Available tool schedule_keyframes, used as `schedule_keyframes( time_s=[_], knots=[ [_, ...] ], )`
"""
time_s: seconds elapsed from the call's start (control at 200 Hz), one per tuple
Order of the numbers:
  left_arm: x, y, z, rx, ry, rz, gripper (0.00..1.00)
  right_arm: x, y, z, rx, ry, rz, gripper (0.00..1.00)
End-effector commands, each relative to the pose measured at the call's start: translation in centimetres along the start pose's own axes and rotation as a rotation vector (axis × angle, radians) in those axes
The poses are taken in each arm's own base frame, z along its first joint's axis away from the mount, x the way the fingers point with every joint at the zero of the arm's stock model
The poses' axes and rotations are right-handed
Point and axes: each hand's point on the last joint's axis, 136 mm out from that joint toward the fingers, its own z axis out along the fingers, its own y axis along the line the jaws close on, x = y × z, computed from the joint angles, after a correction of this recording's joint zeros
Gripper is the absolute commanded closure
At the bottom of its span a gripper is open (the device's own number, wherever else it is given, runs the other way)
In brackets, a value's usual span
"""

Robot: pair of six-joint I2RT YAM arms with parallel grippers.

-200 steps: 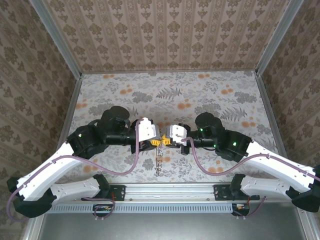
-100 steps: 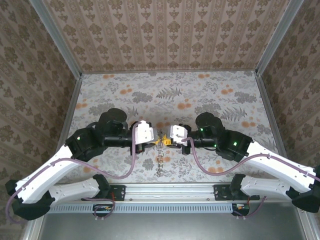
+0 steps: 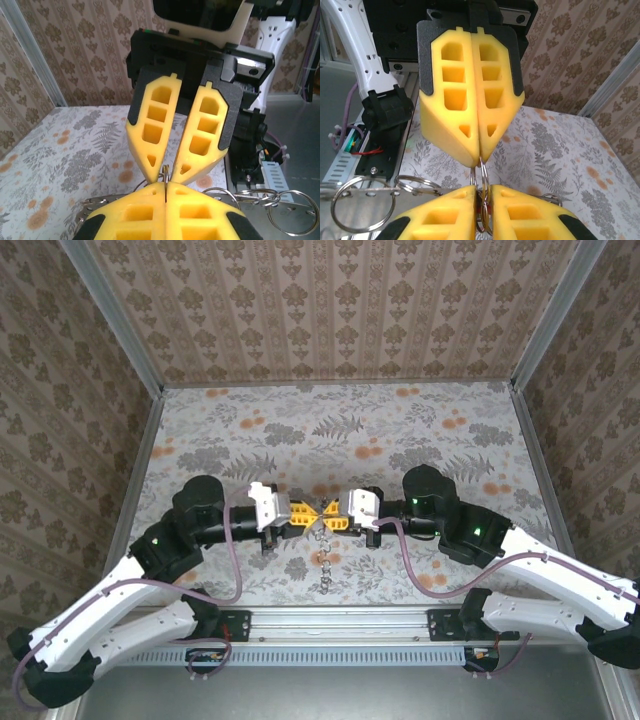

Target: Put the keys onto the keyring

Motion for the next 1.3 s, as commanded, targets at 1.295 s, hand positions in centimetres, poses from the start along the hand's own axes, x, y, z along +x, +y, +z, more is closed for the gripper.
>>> schedule_keyframes(
  time_s=[1.295],
  knots=[
    [1.0,0.6,-0.8,0.015,0.343,0.01,0.67,0.7,-0.7,0.0,0.004,0.066,0.009,1.0]
  ],
)
